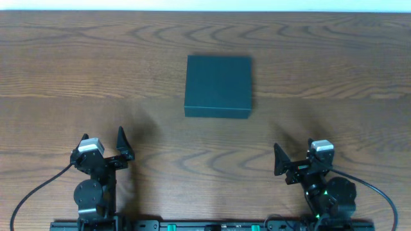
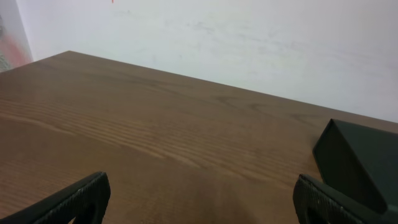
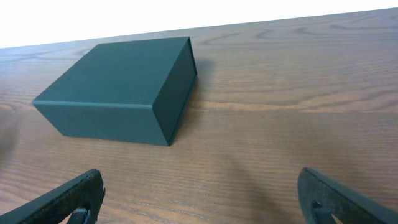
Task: Pack container
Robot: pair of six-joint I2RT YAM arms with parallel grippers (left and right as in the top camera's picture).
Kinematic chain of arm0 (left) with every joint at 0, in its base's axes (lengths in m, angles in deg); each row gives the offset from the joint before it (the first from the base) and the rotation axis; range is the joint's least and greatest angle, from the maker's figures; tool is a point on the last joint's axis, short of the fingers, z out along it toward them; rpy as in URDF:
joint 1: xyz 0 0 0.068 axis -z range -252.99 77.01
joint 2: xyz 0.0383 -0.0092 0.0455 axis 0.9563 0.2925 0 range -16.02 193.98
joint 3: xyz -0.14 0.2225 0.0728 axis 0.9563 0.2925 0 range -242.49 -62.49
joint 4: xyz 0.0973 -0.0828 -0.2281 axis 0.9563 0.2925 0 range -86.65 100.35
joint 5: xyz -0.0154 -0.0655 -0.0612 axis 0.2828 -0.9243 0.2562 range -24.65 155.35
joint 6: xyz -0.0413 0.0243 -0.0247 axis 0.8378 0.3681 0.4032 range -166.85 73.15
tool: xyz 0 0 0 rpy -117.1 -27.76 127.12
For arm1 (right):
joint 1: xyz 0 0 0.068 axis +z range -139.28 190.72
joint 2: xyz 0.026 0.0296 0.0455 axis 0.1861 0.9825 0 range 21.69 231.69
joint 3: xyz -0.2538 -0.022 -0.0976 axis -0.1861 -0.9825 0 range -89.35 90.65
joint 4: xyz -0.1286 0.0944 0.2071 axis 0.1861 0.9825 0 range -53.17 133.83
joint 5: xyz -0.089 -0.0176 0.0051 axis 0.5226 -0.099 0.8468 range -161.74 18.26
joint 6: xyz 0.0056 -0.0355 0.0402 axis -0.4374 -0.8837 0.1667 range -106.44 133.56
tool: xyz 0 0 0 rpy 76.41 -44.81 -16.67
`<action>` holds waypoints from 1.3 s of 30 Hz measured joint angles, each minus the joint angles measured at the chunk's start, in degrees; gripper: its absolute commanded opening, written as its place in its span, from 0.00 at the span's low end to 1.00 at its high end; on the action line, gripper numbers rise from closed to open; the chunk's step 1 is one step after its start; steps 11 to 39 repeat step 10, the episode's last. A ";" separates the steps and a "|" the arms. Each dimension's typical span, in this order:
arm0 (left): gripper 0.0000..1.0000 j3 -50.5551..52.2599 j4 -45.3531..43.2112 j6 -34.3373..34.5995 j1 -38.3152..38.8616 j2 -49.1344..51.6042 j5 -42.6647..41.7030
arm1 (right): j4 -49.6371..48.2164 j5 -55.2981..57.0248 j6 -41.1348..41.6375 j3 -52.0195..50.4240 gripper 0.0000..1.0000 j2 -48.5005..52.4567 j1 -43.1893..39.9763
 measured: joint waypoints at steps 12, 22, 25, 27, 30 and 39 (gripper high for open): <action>0.95 0.00 0.00 -0.02 0.00 0.00 0.00 | 0.00 0.00 0.00 0.00 0.99 0.00 0.00; 0.95 0.00 0.00 -0.02 0.00 0.00 0.00 | 0.00 0.00 0.00 0.00 0.99 0.00 0.00; 0.95 0.00 0.00 -0.02 0.00 0.00 0.00 | 0.00 0.00 0.00 0.00 0.99 0.00 0.00; 0.95 0.00 0.00 -0.02 0.00 0.00 0.00 | 0.00 0.00 0.00 0.00 0.99 0.00 0.00; 0.95 0.00 0.00 -0.02 0.00 0.00 0.00 | 0.00 0.00 0.00 0.00 0.99 0.00 0.00; 0.95 0.00 0.00 -0.02 0.00 0.00 0.00 | 0.00 0.00 0.00 0.00 0.99 0.00 0.00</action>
